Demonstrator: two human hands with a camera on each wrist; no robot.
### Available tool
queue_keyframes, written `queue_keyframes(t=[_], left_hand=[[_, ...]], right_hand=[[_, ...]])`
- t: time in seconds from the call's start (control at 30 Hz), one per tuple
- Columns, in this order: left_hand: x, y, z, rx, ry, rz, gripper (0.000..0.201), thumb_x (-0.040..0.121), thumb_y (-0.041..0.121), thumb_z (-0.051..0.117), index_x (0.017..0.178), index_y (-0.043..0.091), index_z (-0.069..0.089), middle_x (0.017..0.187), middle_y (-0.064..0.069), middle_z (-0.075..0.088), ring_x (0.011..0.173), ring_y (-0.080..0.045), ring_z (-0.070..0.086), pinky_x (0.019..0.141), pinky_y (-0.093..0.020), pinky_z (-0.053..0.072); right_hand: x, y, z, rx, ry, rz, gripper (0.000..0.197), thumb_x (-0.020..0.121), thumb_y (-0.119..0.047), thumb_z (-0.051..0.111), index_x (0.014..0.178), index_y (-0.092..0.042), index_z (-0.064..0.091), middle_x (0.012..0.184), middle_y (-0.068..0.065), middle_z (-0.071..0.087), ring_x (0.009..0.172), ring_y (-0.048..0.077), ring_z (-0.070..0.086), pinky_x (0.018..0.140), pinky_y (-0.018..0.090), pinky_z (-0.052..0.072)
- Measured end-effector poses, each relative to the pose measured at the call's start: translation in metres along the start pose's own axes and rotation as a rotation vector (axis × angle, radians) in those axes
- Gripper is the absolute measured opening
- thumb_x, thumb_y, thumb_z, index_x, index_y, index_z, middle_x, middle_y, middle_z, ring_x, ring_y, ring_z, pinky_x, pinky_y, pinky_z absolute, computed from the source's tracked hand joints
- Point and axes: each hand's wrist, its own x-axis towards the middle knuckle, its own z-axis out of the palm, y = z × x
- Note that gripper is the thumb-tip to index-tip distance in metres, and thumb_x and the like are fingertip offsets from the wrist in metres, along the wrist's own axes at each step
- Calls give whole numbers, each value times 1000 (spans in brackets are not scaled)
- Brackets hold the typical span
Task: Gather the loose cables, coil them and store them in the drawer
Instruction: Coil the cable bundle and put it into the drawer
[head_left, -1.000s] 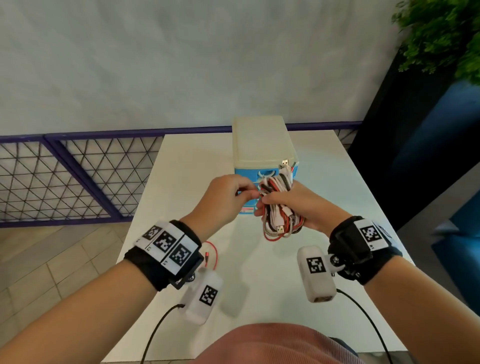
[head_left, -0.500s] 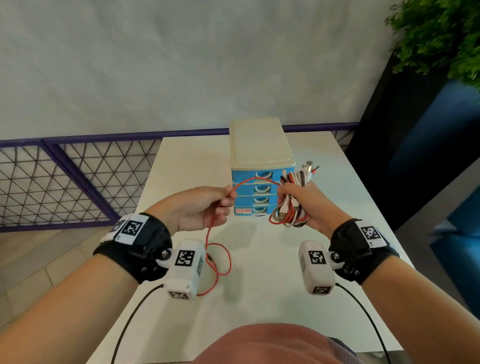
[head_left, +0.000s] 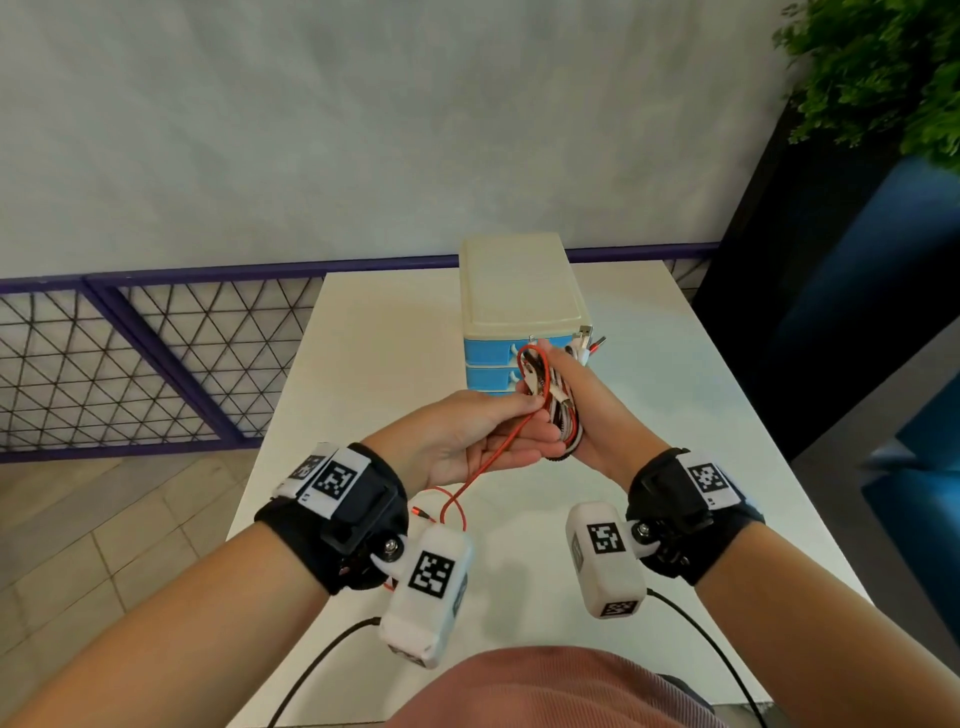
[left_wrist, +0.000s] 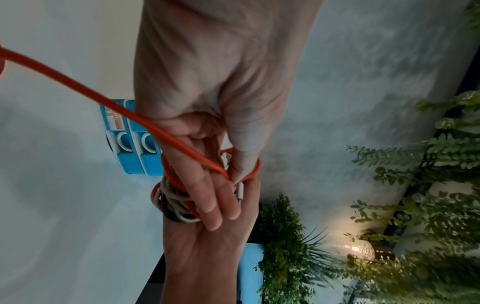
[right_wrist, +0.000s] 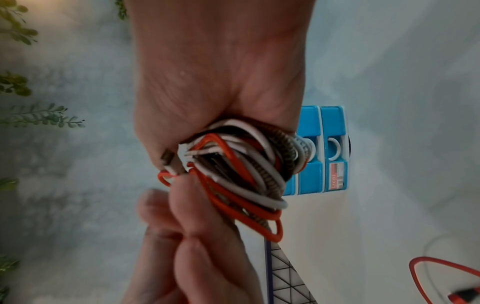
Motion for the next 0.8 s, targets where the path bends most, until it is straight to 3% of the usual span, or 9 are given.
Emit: queue_keyframes(t=[0.1,0.17,0.23,0.3,0.37,0.43,0.53,0.67,0.8], left_hand=[[1,-3,2,52,14,22,21,92,24,59,85,5,65,69,-7,73,64,-15,72,62,-20,57],[0,-4,2,137,12,21,21,93,25,58,85,7,65,67,-4,73,62,-13,71,59,-18,57],[0,-6,1,221,11,13,21,94,28,56,84,11,64,64,0,69,52,-9,66,50,-16,54],[1,-9,-2,235,-16,7,23,96,32,52,82,16,60,58,5,56,40,-5,47,40,-15,40],[0,-14,-8,201,-104,-22,28,99,35,43,78,20,52,55,8,39,38,-5,28,43,-17,24],[-1,-23,-18,227,-212,-103,32,101,36,35,74,22,45,56,8,29,42,-6,21,49,-21,20],[-2,-41,-38,504,-286,-137,35,102,37,30,73,23,43,61,7,29,51,-9,22,54,-26,20],[9,-42,-54,1019,-14,97,26,97,28,47,75,23,59,66,8,46,54,-8,37,54,-25,29],[17,-30,-48,1057,256,497,12,89,19,62,78,24,62,72,12,58,63,0,49,60,-13,35]], right_hand=[[2,2,1,-71,-31,-102,59,74,-63,65,102,-12,58,80,3,62,70,12,63,62,22,52],[4,5,0,-190,-5,-158,49,77,-45,76,104,-8,60,88,14,65,80,23,66,71,29,57],[5,7,-1,-272,46,-158,34,81,-16,73,110,-4,62,98,21,69,87,32,70,78,39,59],[6,5,-1,-299,118,-159,19,82,-3,64,100,0,60,82,21,67,65,28,67,62,35,58],[7,-1,-4,-208,219,-196,9,83,1,58,89,-5,58,71,16,60,53,20,61,52,29,52],[9,-11,-12,-17,294,-213,9,85,1,57,90,-6,55,72,14,59,51,17,62,49,28,53],[6,-25,-25,146,288,-151,9,87,-4,58,94,-5,52,74,13,61,56,17,65,50,28,53],[-2,-26,-23,-1,80,32,8,90,-10,55,84,-6,59,77,11,65,68,23,66,62,34,57],[-6,-17,-10,-222,-26,58,12,87,-1,59,98,-1,61,84,18,68,77,23,72,81,40,57]])
